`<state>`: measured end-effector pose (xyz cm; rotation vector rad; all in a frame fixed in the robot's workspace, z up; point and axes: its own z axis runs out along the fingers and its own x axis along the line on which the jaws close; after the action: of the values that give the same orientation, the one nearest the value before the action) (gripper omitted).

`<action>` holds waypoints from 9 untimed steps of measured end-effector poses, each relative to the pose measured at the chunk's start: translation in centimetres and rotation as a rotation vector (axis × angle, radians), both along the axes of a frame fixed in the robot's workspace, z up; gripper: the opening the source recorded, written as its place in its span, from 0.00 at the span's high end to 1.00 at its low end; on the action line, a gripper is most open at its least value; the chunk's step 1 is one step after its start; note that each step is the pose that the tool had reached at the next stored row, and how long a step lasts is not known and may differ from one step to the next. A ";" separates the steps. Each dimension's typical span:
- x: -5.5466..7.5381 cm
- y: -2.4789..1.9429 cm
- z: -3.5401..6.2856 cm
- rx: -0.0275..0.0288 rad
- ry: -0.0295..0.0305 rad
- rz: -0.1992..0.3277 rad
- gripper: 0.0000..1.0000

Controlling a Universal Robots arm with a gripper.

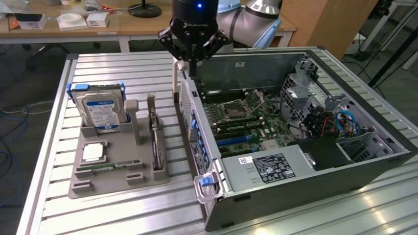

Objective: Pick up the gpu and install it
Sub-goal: 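Reach for the gpu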

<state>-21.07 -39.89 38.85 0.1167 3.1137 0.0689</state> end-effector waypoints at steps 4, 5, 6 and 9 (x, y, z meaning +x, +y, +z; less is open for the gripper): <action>-0.3 0.00 -0.02 0.0000 0.0000 0.000 0.89; -0.4 0.00 -0.02 0.0000 0.0000 0.000 0.89; -0.5 0.00 -0.03 0.0000 0.0000 0.000 0.89; -0.7 0.00 -0.04 -0.0001 0.0000 0.000 0.89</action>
<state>-21.80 -39.88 38.80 0.1167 3.1137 0.0688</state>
